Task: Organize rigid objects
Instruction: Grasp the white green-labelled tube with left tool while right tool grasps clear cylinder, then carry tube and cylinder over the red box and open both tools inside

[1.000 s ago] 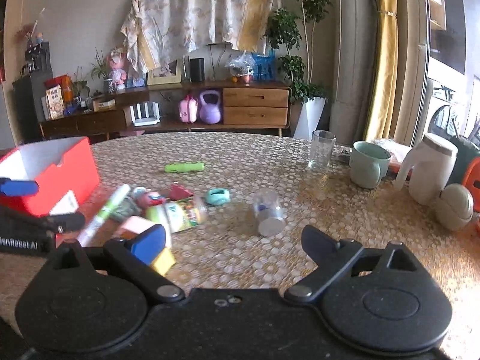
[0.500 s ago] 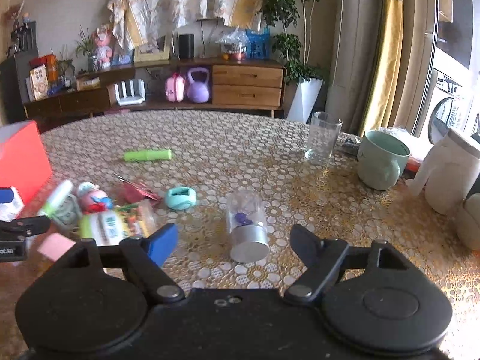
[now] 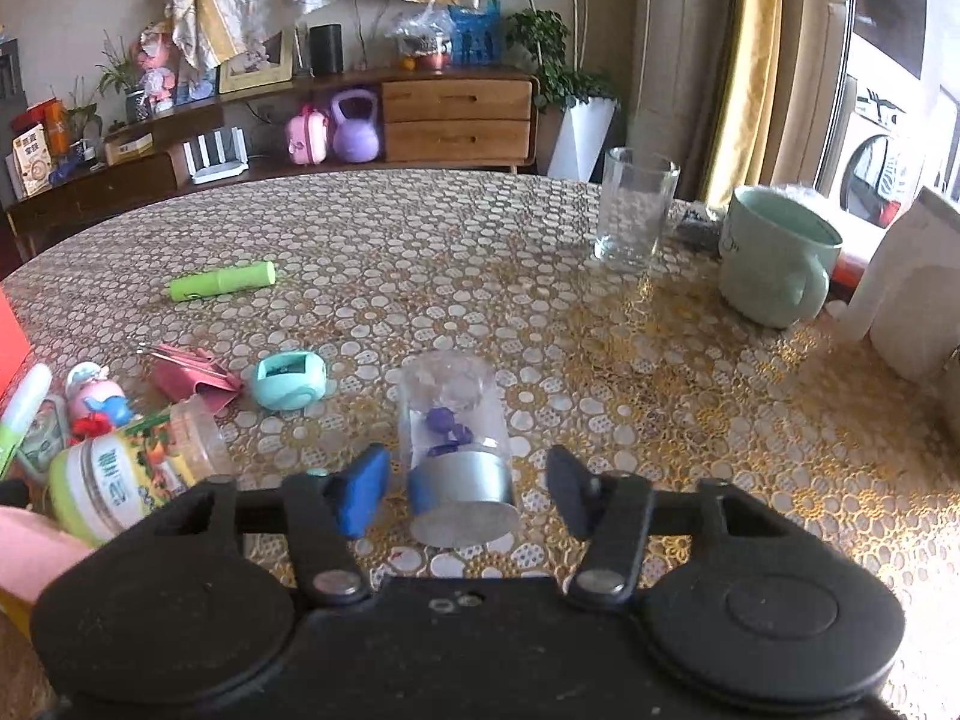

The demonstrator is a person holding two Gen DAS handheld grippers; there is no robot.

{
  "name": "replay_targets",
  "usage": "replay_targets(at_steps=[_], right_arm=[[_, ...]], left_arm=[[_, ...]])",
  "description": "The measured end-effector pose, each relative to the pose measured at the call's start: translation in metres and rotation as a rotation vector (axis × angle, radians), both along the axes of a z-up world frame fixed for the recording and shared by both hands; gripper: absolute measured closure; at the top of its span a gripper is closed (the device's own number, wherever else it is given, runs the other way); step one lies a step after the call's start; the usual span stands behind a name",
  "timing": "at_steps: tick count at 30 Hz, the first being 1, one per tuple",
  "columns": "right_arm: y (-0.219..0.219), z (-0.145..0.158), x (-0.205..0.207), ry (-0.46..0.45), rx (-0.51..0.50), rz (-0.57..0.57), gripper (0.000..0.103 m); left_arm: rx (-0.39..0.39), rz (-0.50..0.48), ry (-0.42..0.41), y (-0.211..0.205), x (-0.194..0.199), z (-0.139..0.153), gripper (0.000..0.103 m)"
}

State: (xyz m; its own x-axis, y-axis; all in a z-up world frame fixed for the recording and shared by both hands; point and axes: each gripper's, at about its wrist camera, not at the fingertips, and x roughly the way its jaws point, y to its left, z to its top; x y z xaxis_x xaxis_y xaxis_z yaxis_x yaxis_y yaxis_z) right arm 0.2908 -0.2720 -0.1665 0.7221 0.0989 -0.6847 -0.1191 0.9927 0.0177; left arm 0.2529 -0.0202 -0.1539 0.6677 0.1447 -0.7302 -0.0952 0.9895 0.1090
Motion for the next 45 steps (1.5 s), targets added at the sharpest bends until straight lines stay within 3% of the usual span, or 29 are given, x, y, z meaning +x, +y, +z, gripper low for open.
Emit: replay_targets(at_steps=[2,3,5,11,26,45], right_arm=[[0.002,-0.001,0.003,0.006,-0.006,-0.002,0.052],[0.002,-0.002,0.003,0.007,-0.008,-0.003,0.056],[0.003,-0.002,0.004,0.011,0.002,0.0,0.063],[0.006,0.0,0.004,0.009,0.008,-0.012,0.063],[0.016,0.051,-0.053,-0.054,0.072,0.047,0.063],[0.079,0.131,-0.124,-0.095,0.147,0.227,0.063]], left_arm=[[0.001,-0.003,-0.002,0.0,-0.001,0.001,0.064],[0.004,-0.004,-0.004,-0.001,-0.001,0.001,0.07],[-0.003,-0.007,-0.006,0.0,-0.001,0.001,0.072],[0.001,-0.006,-0.016,0.001,-0.002,0.004,0.085],[-0.027,-0.03,-0.057,0.005,-0.03,0.026,0.085],[-0.13,-0.124,-0.203,0.032,-0.101,0.11,0.085]])
